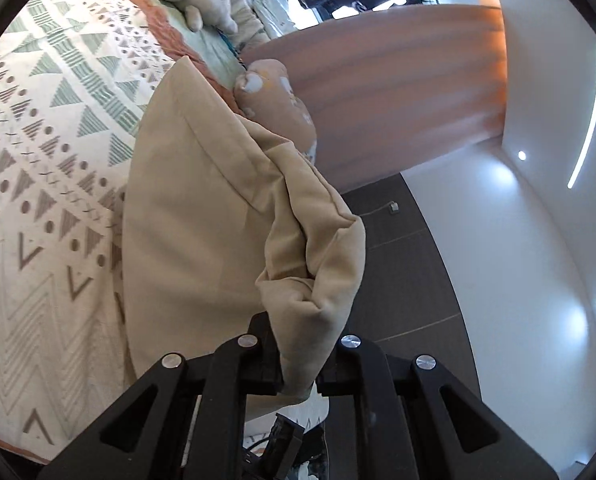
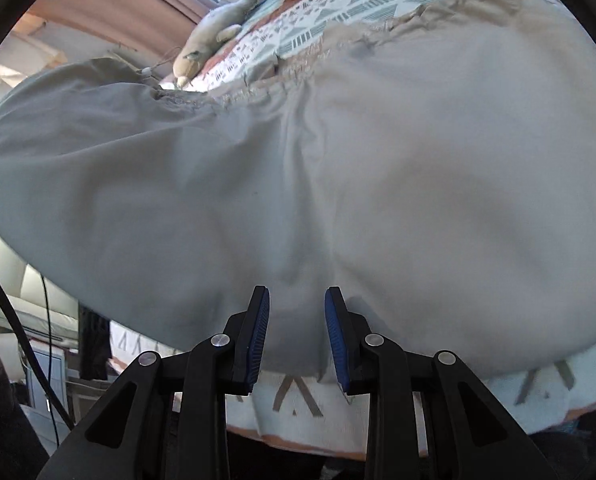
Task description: Fold large clothes
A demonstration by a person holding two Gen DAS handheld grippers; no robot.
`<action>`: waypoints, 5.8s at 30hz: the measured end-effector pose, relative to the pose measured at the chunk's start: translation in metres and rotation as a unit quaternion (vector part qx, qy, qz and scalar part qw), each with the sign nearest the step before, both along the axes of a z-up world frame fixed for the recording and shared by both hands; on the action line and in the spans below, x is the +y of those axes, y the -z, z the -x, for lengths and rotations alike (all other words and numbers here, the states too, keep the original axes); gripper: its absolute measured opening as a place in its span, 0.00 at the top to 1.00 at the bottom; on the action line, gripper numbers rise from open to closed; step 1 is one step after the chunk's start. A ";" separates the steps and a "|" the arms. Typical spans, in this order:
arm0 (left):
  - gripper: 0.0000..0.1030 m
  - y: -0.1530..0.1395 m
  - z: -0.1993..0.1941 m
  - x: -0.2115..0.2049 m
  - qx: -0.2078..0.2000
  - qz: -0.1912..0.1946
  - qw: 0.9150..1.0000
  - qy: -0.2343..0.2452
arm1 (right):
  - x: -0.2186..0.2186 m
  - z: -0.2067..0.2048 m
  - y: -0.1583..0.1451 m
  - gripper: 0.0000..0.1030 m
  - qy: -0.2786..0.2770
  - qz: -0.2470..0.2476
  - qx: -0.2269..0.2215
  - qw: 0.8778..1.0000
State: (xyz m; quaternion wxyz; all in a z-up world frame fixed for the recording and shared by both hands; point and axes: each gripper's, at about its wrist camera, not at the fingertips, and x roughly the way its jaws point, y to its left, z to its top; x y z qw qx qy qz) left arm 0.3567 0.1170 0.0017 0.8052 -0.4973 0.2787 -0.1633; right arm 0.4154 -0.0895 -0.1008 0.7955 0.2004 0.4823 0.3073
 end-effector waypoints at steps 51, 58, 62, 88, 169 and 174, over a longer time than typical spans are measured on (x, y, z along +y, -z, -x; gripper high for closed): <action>0.10 0.127 -0.079 -0.277 0.163 0.015 0.956 0.246 | -0.277 0.048 0.019 0.36 0.206 -0.130 -0.014 0.970; 0.10 0.090 -0.051 -0.213 0.143 -0.076 0.973 0.165 | -0.254 0.038 0.012 0.36 0.179 -0.121 -0.023 0.976; 0.10 0.072 -0.022 -0.170 0.138 -0.121 0.976 0.118 | -0.240 0.026 0.010 0.36 0.161 -0.096 -0.023 0.982; 0.10 0.130 0.011 -0.085 0.160 -0.210 0.962 0.065 | -0.216 -0.011 0.009 0.36 0.138 -0.040 -0.011 0.990; 0.47 0.210 -0.191 -0.094 0.198 -0.182 0.960 0.075 | -0.154 -0.293 0.046 0.39 -0.048 -0.001 0.059 0.997; 0.47 0.216 -0.195 -0.088 0.192 -0.170 0.964 0.073 | -0.158 -0.303 0.055 0.66 -0.008 -0.013 0.077 0.997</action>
